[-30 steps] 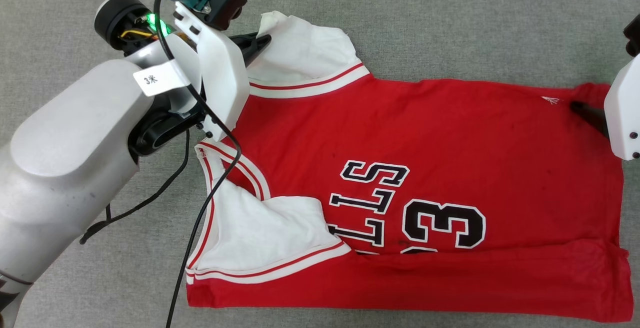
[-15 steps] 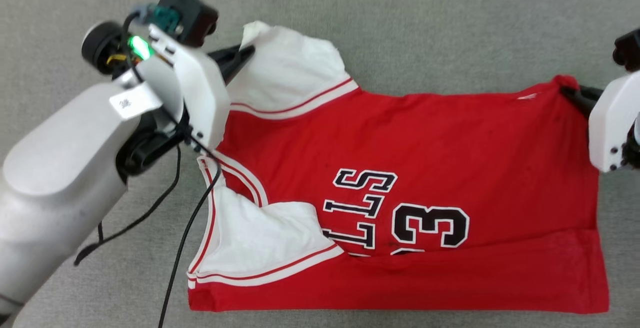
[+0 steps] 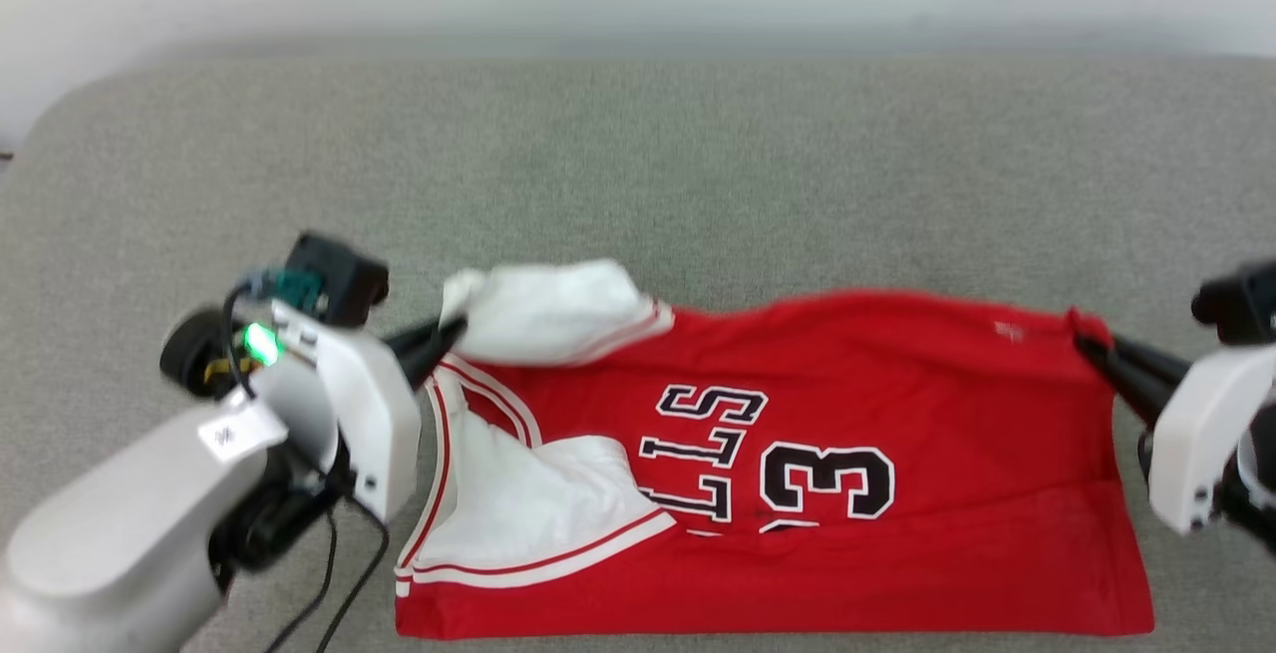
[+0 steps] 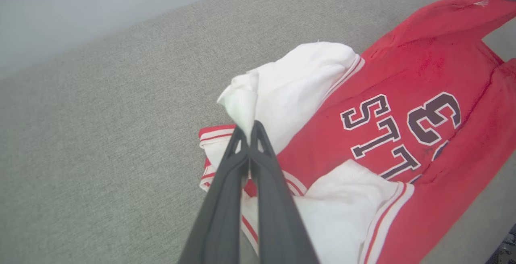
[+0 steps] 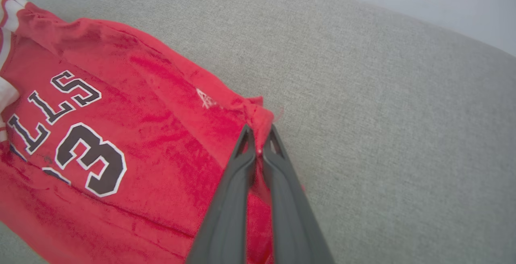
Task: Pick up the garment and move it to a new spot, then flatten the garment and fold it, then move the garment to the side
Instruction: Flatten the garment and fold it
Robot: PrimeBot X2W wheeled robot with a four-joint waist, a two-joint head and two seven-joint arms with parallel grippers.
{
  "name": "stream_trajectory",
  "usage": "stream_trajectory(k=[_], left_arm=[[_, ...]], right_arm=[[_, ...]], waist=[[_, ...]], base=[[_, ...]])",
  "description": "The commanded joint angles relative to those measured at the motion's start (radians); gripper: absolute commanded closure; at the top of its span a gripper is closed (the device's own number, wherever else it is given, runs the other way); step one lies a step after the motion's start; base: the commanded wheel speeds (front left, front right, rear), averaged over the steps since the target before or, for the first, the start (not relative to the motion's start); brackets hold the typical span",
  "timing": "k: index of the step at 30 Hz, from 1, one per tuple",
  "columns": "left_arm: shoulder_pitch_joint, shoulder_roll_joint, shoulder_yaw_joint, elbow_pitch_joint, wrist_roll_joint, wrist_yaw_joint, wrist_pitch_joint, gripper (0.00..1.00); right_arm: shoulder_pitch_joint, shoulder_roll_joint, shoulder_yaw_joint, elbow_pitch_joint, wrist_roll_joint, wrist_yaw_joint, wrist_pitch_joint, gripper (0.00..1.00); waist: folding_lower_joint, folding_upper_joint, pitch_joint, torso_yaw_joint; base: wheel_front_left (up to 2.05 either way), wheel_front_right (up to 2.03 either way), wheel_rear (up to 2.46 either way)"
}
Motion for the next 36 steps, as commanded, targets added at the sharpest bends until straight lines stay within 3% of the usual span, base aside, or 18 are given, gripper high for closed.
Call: stream_trajectory(k=[1, 16, 25, 26, 27, 28, 29, 36], left_arm=[[0.045, 0.016, -0.003, -0.017, -0.012, 0.017, -0.011, 1.00], [0.276, 0.064, -0.046, -0.056, -0.074, 0.098, -0.072, 1.00], [0.318, 0.012, -0.063, 0.028, -0.102, 0.078, -0.090, 1.00], [0.318, 0.006, -0.060, 0.036, -0.104, 0.077, -0.098, 1.00], [0.322, 0.000, -0.054, 0.044, -0.109, 0.081, -0.108, 0.90], [0.326, -0.005, -0.049, 0.048, -0.111, 0.085, -0.121, 0.22], [0.330, -0.007, -0.044, 0.053, -0.106, 0.093, -0.139, 0.00], [0.371, -0.018, -0.009, 0.047, -0.074, 0.168, -0.269, 0.00]], right_arm=[[0.060, 0.003, -0.022, -0.023, -0.012, -0.001, -0.008, 1.00], [0.410, 0.079, -0.194, -0.157, -0.053, -0.001, 0.032, 1.00], [0.438, 0.137, -0.217, -0.053, -0.069, -0.001, 0.017, 1.00], [0.434, 0.142, -0.214, -0.042, -0.068, -0.001, 0.009, 0.80], [0.429, 0.148, -0.214, -0.034, -0.068, -0.001, -0.005, 0.23], [0.421, 0.153, -0.216, -0.029, -0.068, -0.001, -0.020, 0.00], [0.418, 0.154, -0.211, -0.031, -0.063, -0.001, -0.032, 0.00], [0.414, 0.106, -0.235, -0.103, 0.004, -0.001, -0.070, 0.00]], waist=[[0.0001, -0.0001, -0.034, -0.002], [0.0001, -0.0001, -0.086, -0.016], [0.0001, -0.0001, -0.063, -0.021], [0.0001, -0.0001, -0.063, -0.021], [0.0001, -0.0001, -0.064, -0.021], [0.0001, -0.0001, -0.068, -0.022], [0.0001, -0.0001, -0.073, -0.023], [0.0001, -0.0001, -0.114, -0.030]], base=[[0.00, 0.00, 0.00], [0.00, 0.00, 0.00], [0.00, 0.00, 0.00], [0.00, 0.00, 0.00], [0.00, 0.00, 0.00], [0.00, 0.00, 0.00], [0.00, 0.00, 0.00], [0.00, 0.00, 0.00]])
